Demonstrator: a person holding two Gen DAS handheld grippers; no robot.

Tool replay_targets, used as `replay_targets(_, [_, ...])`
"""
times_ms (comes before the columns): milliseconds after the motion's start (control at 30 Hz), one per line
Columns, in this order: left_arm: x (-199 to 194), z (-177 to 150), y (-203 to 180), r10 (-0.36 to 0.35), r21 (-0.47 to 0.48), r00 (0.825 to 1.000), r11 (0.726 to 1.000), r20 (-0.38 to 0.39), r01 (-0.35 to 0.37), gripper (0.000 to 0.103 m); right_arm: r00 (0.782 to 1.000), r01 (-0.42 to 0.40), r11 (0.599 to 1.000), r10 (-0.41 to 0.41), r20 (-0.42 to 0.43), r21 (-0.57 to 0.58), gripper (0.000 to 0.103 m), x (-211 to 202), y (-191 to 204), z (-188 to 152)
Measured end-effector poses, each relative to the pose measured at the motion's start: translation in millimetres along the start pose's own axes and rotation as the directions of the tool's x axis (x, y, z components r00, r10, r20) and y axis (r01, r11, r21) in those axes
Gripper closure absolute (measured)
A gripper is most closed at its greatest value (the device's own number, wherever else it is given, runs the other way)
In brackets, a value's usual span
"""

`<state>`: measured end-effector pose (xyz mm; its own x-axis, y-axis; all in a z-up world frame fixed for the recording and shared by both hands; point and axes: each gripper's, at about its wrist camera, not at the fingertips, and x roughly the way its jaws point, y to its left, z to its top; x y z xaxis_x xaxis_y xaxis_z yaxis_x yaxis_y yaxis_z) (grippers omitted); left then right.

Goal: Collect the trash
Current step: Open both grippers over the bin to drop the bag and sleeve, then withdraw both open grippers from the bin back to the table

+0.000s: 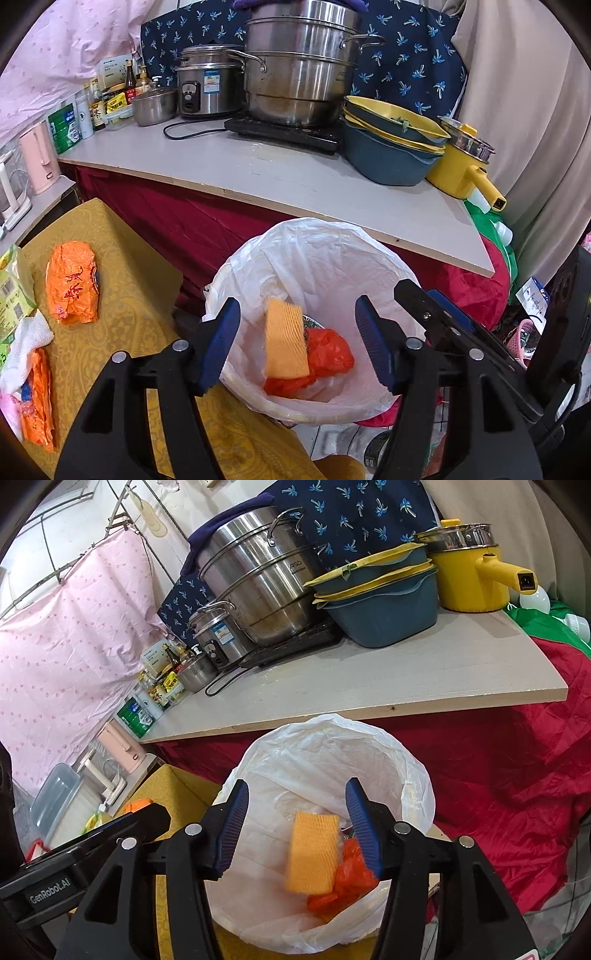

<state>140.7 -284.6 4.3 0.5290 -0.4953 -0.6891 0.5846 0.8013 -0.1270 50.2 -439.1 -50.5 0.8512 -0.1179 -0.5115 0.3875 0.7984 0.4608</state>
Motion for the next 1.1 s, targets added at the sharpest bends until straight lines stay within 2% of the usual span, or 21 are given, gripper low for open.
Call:
replay_targets(367, [-29.6, -3.5, 17.9, 0.018, -0.037, 0.999, 0.999, 0.034, -0.016, 0.038, 1.000, -0.009, 1.000, 0.009, 0.021, -0.018, 0.041, -21.3, 21.3, 2.8])
replay_targets(500, [-46.5, -6.6, 31.1, 0.038, -0.057, 0.998, 0.998, 0.052, -0.035, 0.037, 0.999, -0.025, 0.999, 0.026, 0.026, -0.038, 0.041, -29.8, 37.3, -0.7])
replay_targets(600, [-60.8, -9.4, 43.2, 0.050, -0.084, 0.997, 0.995, 0.066, -0.045, 0.031, 0.999, -0.045, 0.997, 0.046, 0.023, -0.060, 0.041, -35.8, 52.7, -3.4])
replay_targets(733, [-84.9, -15.8, 63.4, 0.071, -0.123, 0.993, 0.991, 0.093, -0.059, 0.030, 0.996, -0.080, 0.992, 0.082, 0.018, -0.100, 0.040, -43.5, 80.8, -8.5])
replay_targets(900, [-114.1, -28.0, 96.9, 0.132, -0.183, 0.985, 0.977, 0.111, -0.110, 0.027, 0.993, -0.119, 0.983, 0.120, 0.000, -0.139, 0.040, -48.3, 112.6, -19.0])
replay_targets(1100, [-145.1, -48.8, 144.0, 0.232, -0.275, 0.967, 0.941, 0.102, -0.197, 0.025, 0.984, -0.176, 0.966, 0.171, -0.044, -0.190, 0.040, -49.9, 154.8, -37.9])
